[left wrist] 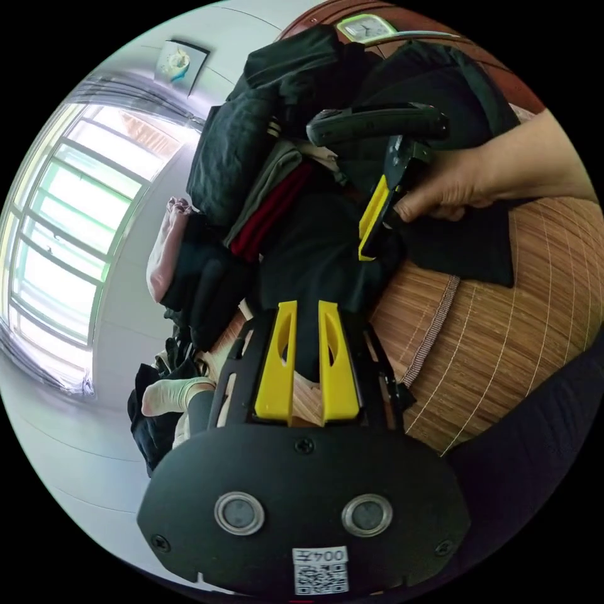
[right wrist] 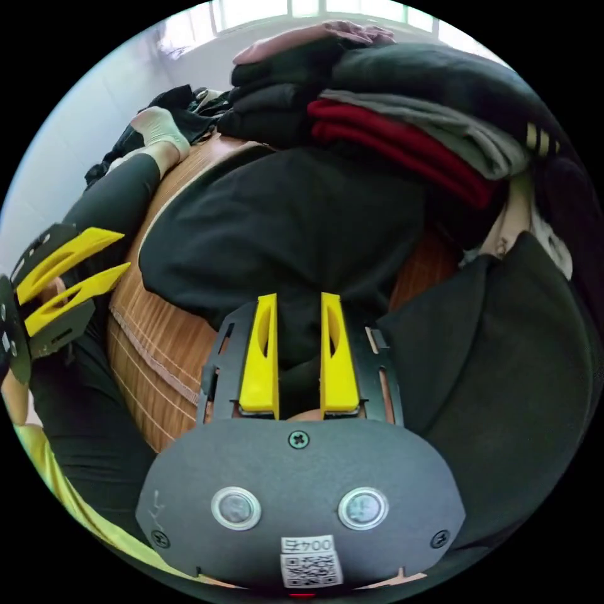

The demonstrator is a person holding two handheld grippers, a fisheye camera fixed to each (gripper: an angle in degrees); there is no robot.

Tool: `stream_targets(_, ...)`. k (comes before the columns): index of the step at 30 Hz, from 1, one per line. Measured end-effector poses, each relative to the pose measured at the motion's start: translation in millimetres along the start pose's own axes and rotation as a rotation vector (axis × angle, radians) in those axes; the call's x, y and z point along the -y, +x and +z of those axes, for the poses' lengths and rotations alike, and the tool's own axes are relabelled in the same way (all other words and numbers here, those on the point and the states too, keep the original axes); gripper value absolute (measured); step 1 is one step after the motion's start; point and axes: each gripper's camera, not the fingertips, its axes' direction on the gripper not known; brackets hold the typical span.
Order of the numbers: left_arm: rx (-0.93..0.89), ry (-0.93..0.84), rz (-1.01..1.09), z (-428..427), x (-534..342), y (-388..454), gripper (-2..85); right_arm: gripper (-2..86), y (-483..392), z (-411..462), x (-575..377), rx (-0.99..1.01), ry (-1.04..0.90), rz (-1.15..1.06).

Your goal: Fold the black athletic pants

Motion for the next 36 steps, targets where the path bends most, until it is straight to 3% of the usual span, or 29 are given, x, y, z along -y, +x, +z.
stream_targets(3,-0.001,0.051,-0.064,-7,-14,-12,2.2,9.4,-3,-20,4,0.006,-0.003,0.027)
stream_targets(8,0.032,0.105,-0.147,-17,-37,-26,1.8,9.8,-49,-51,53,0.0,0.17,-0.138)
stream_targets(14,0.013,0.157,-0.253,-31,-73,-50,1.3,11.2,-85,10,131,-0.103,0.02,-0.202)
stream_targets(22,-0.013,0.221,-0.372,-48,-125,-79,0.7,10.1,-92,-25,132,-0.18,0.136,-0.177)
stream_targets(24,-0.028,0.238,-0.41,-54,-138,-87,0.7,9.9,-91,-6,129,-0.177,0.037,-0.196)
stream_targets(27,-0.045,0.292,-0.476,-68,-164,-100,0.7,9.5,-67,-10,127,-0.066,0.073,-0.105)
stream_targets(30,-0.098,0.335,-0.569,-81,-192,-117,0.7,9.1,-70,-49,124,-0.108,0.204,-0.127)
stream_targets(33,-0.187,0.341,-0.683,-83,-219,-134,0.7,8.8,-68,-22,129,-0.089,-0.028,-0.198)
stream_targets(36,-0.238,0.366,-0.797,-93,-248,-147,0.8,8.8,-48,-43,130,-0.037,0.044,-0.119)
